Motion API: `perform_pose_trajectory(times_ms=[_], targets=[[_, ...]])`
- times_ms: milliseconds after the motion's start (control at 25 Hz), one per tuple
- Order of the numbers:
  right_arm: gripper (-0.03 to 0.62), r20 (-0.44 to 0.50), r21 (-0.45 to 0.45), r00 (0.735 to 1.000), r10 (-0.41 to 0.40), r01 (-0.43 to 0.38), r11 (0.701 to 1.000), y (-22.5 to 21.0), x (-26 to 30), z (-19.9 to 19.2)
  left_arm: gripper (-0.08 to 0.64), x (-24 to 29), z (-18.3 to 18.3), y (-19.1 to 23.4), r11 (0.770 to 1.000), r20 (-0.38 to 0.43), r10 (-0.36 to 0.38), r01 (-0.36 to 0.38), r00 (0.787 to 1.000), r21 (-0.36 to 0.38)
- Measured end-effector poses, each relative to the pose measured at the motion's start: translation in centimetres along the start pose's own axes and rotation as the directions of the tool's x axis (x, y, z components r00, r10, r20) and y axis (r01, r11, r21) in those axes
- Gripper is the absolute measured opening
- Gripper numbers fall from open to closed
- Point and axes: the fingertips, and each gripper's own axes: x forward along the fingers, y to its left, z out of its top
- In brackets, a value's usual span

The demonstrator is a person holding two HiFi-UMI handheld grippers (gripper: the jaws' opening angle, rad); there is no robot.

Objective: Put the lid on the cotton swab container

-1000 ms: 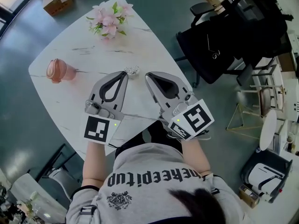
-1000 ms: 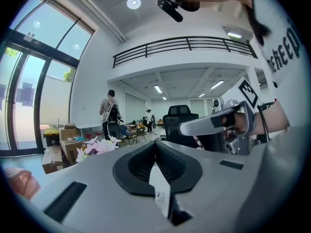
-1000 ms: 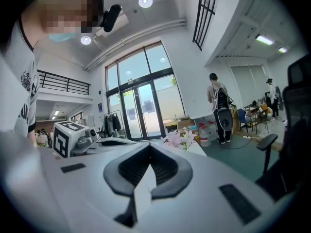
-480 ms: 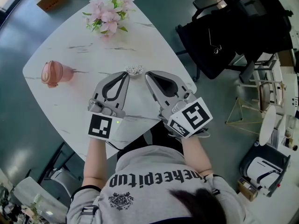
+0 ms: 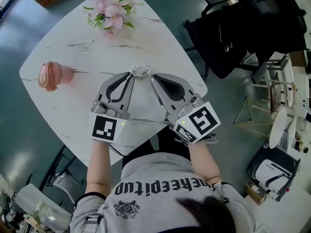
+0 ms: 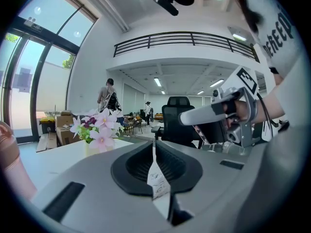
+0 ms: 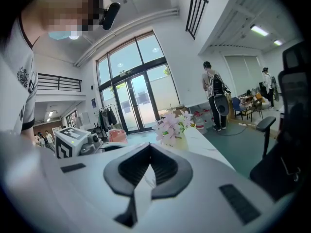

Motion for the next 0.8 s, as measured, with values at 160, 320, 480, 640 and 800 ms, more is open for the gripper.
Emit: perform_pose_trajectory(times_ms=[160,320,480,640,800], targets=[[0.011,-0.011,0.005,1.0,-0.006,0.006,1.0,-0.2,0.1,-0.6,0.018,0.3,-0.9,0.3,1.0,-0.003,0.003,-0.003,1.0,-0.005],[0.012,-0.021,0.011,1.0,-0.015,0.015,1.0,-0.6,0.1,-1.2,0.053,0.7,-1.9,0.5,1.0,0.008,-0.008,0.008,1.0,-0.015],[0.011,-0.032,0.015,0.999,-0.025,0.026,1.0,-0.9,-0.1,-1.8,0.128,1.3,-3.3,0.3,0.999,0.0,-0.043,0.043,0.999,0.006],[0.012,-0.049,0.02,0.998,-0.032,0.033,0.999,-1.3,-0.1,-2.3,0.2,2.2,-4.9,0.1,0.996,-0.04,-0.069,0.07,0.997,0.047],[0.012,-0.065,0.024,0.997,-0.034,0.035,0.999,-1.6,0.1,-2.9,0.264,2.9,-6.5,-0.1,0.995,-0.053,-0.092,0.094,0.994,0.028]])
